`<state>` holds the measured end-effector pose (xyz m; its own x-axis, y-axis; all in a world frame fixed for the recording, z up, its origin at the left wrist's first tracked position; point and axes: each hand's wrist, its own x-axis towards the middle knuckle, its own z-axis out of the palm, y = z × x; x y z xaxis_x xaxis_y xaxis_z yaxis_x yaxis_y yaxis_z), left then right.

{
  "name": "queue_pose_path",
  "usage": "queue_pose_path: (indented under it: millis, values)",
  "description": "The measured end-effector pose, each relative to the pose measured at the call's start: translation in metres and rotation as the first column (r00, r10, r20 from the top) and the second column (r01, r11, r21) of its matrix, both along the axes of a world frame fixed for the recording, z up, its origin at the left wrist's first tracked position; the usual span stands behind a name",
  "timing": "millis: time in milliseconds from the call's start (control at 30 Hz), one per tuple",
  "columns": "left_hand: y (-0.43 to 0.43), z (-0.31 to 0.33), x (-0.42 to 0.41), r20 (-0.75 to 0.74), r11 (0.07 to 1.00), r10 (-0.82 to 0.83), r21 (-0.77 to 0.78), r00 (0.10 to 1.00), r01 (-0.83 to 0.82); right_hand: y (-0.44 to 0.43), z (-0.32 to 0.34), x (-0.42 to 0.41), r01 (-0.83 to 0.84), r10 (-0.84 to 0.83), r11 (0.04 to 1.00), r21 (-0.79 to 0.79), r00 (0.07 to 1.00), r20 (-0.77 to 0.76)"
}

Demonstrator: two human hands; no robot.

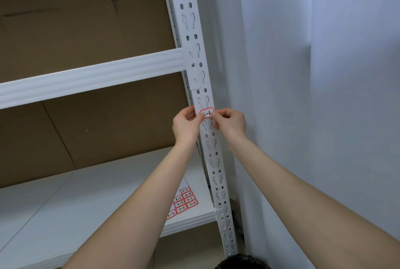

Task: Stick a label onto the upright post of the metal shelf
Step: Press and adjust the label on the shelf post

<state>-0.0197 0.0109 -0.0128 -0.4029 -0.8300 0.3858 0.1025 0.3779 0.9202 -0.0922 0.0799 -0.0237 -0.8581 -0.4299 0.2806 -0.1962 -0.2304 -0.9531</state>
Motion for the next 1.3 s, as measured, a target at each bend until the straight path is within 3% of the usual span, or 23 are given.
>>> queue_pose_path:
  millis: [300, 633, 767, 900, 1033, 1167, 1300]
  values:
    - [-0.001, 0.000, 0.000, -0.008, 1.000, -0.002, 0.004, 1.000, 0.002, -0.001, -0.001, 0.002, 0.056, -0.055, 0.998, 0.027, 0.998, -0.024]
    - [-0.005, 0.000, -0.001, 0.001, 1.000, -0.009, 0.014, 1.000, 0.009, 0.001, 0.004, -0.004, 0.171, -0.111, 0.966, 0.196, 0.953, -0.282]
    - [-0.007, -0.001, -0.001, -0.002, 1.000, -0.015, 0.006, 1.000, 0.015, -0.004, 0.005, -0.011, 0.213, -0.131, 0.942, 0.259, 0.945, -0.300]
    - [-0.010, -0.001, 0.002, 0.002, 0.999, -0.041, 0.008, 0.999, 0.041, 0.002, 0.001, -0.025, 0.090, -0.061, 0.966, 0.241, 0.990, -0.125]
    - [-0.015, -0.007, 0.009, -0.050, 0.992, -0.118, 0.036, 0.992, 0.120, 0.005, 0.001, -0.033, -0.089, 0.106, 0.982, 0.166, 0.990, -0.096]
    - [-0.013, -0.002, 0.003, -0.001, 0.991, -0.116, -0.069, 0.993, 0.116, -0.002, 0.008, -0.029, -0.220, 0.234, 0.967, 0.124, 0.966, -0.109]
    - [-0.014, 0.001, -0.005, 0.034, 0.993, -0.042, -0.107, 0.999, 0.046, -0.012, 0.009, -0.030, -0.206, 0.231, 0.967, 0.152, 0.958, -0.172]
